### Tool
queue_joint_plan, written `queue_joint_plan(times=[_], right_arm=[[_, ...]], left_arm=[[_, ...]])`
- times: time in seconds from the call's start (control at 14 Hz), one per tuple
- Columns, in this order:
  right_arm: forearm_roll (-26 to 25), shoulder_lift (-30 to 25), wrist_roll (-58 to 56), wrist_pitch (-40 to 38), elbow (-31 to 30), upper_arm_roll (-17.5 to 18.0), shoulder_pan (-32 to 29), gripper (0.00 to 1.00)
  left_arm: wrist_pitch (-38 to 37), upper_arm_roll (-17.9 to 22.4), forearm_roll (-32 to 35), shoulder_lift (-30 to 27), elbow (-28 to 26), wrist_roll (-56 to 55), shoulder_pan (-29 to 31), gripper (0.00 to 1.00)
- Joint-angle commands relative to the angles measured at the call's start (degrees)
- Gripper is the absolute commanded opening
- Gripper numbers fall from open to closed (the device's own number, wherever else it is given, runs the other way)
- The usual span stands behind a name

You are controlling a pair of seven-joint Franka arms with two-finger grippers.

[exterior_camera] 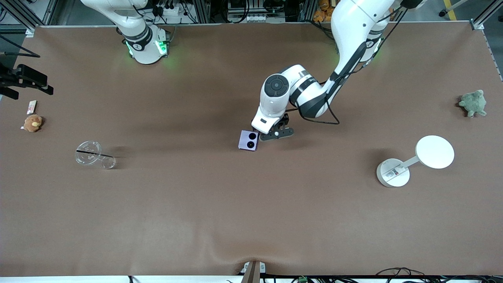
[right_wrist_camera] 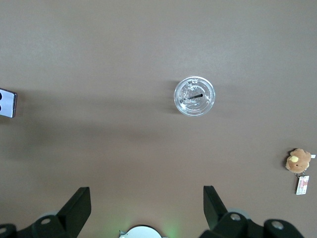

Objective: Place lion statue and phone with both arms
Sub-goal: 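Close the left gripper on the lion figurine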

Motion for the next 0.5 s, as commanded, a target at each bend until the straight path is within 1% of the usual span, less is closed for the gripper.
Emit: queue_joint_plan(times=[0.0, 0.14, 0.21, 0.29, 0.43], right_arm=[[-0.1, -0.1, -0.9, 0.0, 0.0, 0.7, -1.1, 1.00], [-0.1, -0.1, -0.9, 0.0, 0.0, 0.7, -1.1, 1.00], [-0.1, -0.1, -0.9, 0.0, 0.0, 0.7, -1.1, 1.00], [-0.1, -0.1, -0.9, 0.0, 0.0, 0.7, -1.1, 1.00], [-0.1, -0.1, -0.9, 0.0, 0.0, 0.7, -1.1, 1.00]], left_arm=[[1.4, 0.3, 1.7, 1.1, 0.4, -1.3, -0.3, 0.78], [1.8, 0.3, 1.7, 1.1, 0.5, -1.4, -0.1, 0.70], [1.8, 0.3, 1.7, 1.2, 0.6, -1.4, 0.0, 0.63], [1.8, 0.3, 1.7, 1.4, 0.7, -1.4, -0.1, 0.51], [1.8, 0.3, 1.8, 1.3, 0.7, -1.3, -0.1, 0.08]])
